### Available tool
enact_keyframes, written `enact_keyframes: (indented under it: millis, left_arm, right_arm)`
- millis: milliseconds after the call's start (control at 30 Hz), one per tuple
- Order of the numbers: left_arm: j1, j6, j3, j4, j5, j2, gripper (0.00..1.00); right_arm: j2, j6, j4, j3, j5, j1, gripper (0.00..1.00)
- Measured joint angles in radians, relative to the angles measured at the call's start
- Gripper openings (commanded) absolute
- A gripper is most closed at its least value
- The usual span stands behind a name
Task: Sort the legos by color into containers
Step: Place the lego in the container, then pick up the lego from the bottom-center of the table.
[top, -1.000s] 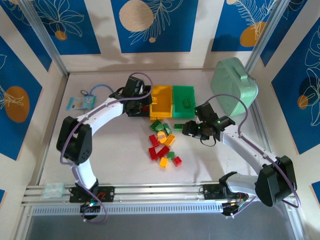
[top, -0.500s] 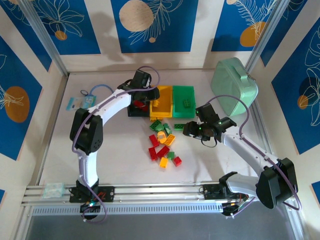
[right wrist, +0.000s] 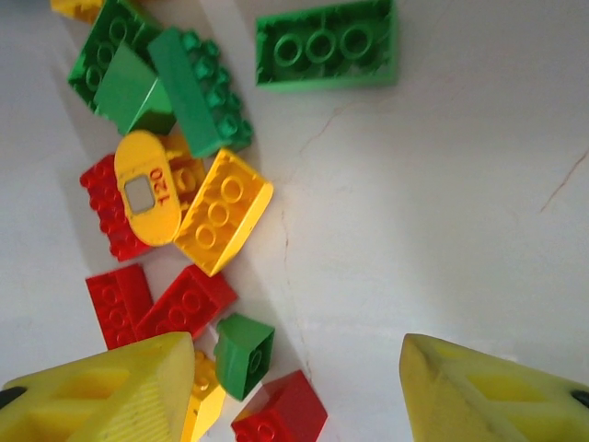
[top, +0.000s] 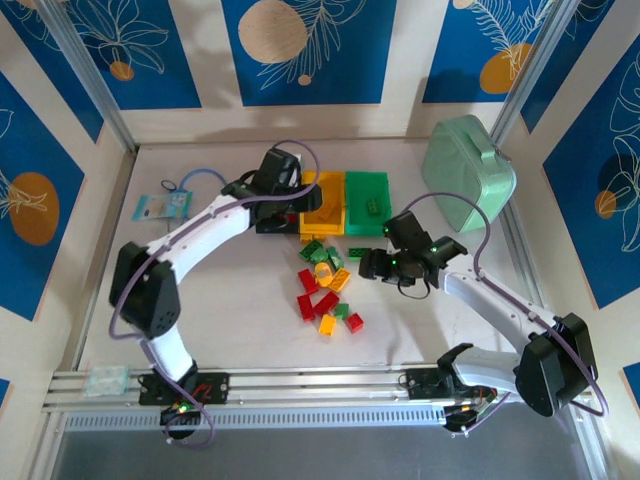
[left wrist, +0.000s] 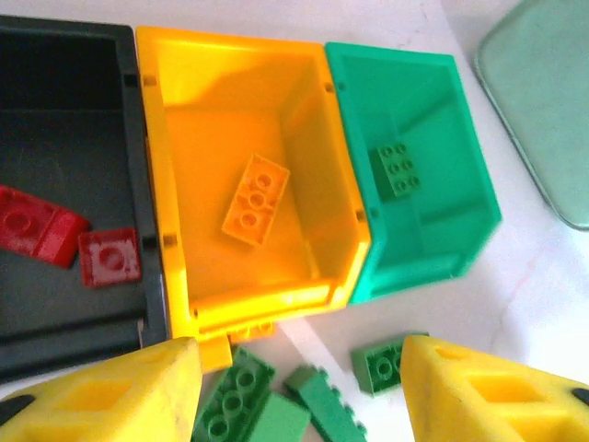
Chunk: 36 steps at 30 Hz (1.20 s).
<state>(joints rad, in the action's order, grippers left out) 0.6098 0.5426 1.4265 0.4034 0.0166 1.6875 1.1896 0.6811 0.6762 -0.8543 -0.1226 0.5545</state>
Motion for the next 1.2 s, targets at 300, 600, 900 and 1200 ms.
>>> enact_keyframes:
  millis: [300, 600, 900, 1200]
  left_arm:
    - [0.030, 0.002, -0.353, -0.037, -0.025, -0.255, 0.60]
    - [0.030, 0.035, -0.617, -0.044, -0.060, -0.487, 0.61]
    - [0.030, 0.078, -0.733, -0.031, -0.111, -0.637, 0.61]
    - [0.030, 0.103, -0.790, -0.008, -0.152, -0.724, 0.62]
  right_arm:
    - [0.013, 0.030, 0.066, 0.006, -0.026, 0.198, 0.76]
    - [0.085, 0.084, 0.104, 0.019, -0.046, 0.350, 0.76]
    - [0.261, 0.114, 0.134, -0.015, -0.095, 0.422, 0.69]
    - [0.359, 0.115, 0.124, -0.049, -0.113, 0.428, 0.52]
